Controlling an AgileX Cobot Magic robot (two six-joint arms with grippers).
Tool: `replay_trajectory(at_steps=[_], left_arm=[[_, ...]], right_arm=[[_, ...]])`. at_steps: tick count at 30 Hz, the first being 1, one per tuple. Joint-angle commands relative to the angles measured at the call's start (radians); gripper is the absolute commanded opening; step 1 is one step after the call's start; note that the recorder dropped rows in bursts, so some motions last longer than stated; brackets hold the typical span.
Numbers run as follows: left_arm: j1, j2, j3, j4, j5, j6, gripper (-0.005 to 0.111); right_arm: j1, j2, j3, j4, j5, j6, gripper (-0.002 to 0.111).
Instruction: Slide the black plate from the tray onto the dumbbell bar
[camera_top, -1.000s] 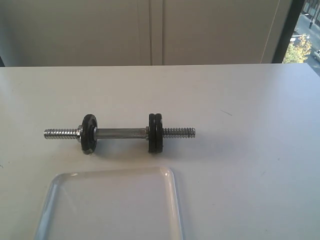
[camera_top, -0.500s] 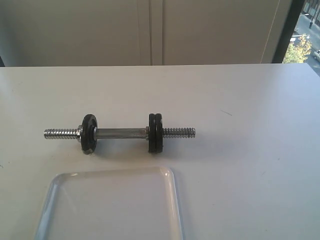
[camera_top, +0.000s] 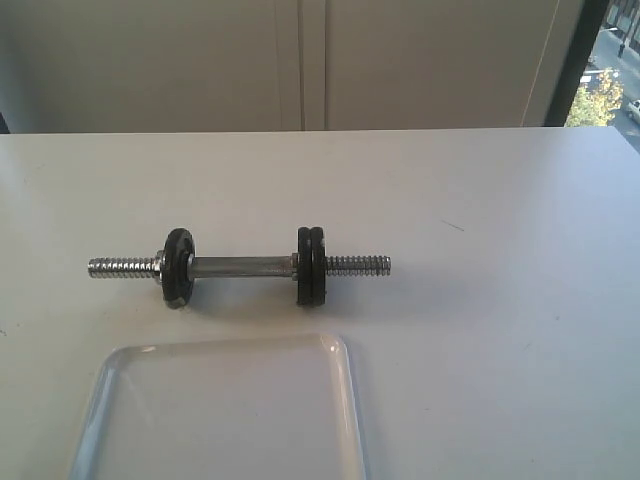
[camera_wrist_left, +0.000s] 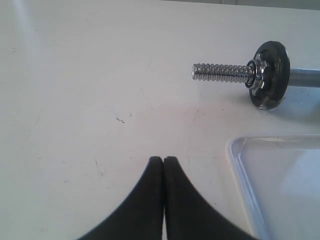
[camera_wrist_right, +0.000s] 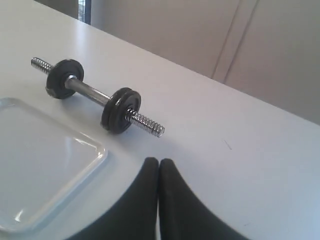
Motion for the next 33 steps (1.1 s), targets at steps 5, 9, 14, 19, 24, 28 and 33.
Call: replay_trajectory(at_steps=[5,9,14,19,24,28,33], left_arm=[[0.003,-0.005,0.003,-0.001,-0.003,0.003,0.0],[0.003,-0.005,0.003,-0.001,-0.003,0.003,0.0],[0.003,-0.005,0.003,-0.001,-0.003,0.003,0.0],[0.003,-0.005,0.003,-0.001,-0.003,0.003,0.0],[0.003,-0.005,0.003,-0.001,-0.003,0.003,0.0],[0.003,-0.005,0.003,-0.001,-0.003,0.003,0.0],[0.003,-0.005,0.003,-0.001,-0.003,0.003,0.0]], right_arm=[[-0.004,-0.109,0.346,0.002,-0.303,0.0,0.0],[-0.046,-0.109,0.346,0.008,-0.316,0.0,0.0],[-0.19,-0.109,0.346,0.04,-0.247,0.037,0.0],[-0.333,-0.109,0.346,0.034,-0.248,0.285,0.0],[-0.395,-0.109,0.346,-0.073,-0.259,0.357,0.0],[-0.399,-0.109,0.346,-0.113,-0.259,0.357,0.0],[-0.399,-0.109,0.346,-0.162,-0.259,0.359,0.0]])
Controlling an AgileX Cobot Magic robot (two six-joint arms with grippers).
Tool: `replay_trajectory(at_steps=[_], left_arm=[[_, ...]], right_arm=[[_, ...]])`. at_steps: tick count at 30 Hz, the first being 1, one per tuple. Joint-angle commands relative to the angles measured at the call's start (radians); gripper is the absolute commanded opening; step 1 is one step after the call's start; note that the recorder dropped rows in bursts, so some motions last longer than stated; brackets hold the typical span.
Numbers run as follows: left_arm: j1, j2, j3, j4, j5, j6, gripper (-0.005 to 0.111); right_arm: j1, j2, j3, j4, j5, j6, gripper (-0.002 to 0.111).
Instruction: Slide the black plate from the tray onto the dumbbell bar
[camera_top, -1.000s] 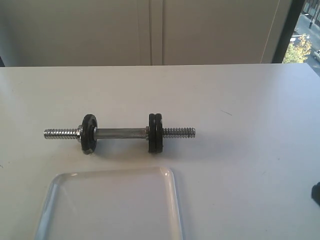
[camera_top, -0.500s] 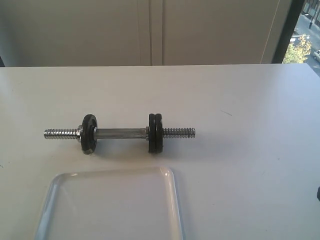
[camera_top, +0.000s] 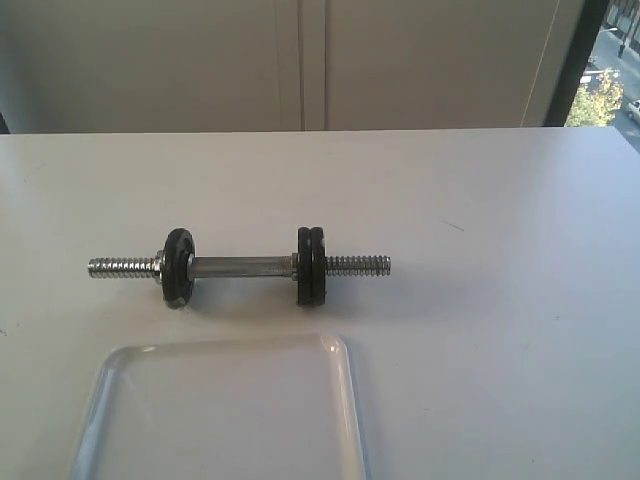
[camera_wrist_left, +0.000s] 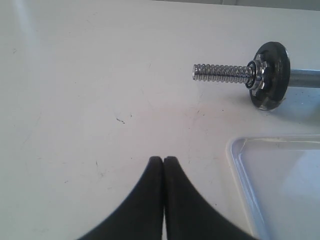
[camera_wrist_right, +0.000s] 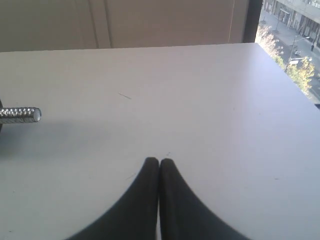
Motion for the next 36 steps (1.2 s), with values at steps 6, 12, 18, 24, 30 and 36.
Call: replay_trajectory(at_steps=[6,12,18,24,30,36], left_arm=[[0.003,-0.005,0.003,-0.003,-0.003,0.003,0.0],[0.003,-0.005,0.003,-0.003,-0.003,0.003,0.0],[0.003,-0.005,0.003,-0.003,-0.003,0.003,0.0],[0.003,-0.005,0.003,-0.003,-0.003,0.003,0.0],[0.003,-0.005,0.003,-0.003,-0.003,0.003,0.0],[0.003,-0.005,0.003,-0.003,-0.003,0.003,0.0]], right_arm=[[-0.009,-0.006,0.004,-0.045,-0.013,-0.033,0.0],[-0.009,-0.006,0.004,-0.045,-0.013,-0.075,0.0],[-0.009,-0.006,0.004,-0.045,-0.013,-0.059,0.0],[-0.009,-0.006,0.004,-0.045,-0.017,-0.059,0.0],[-0.009,-0.006,0.004,-0.045,-0.017,-0.059,0.0],[-0.009,-0.006,0.004,-0.045,-0.017,-0.059,0.0]])
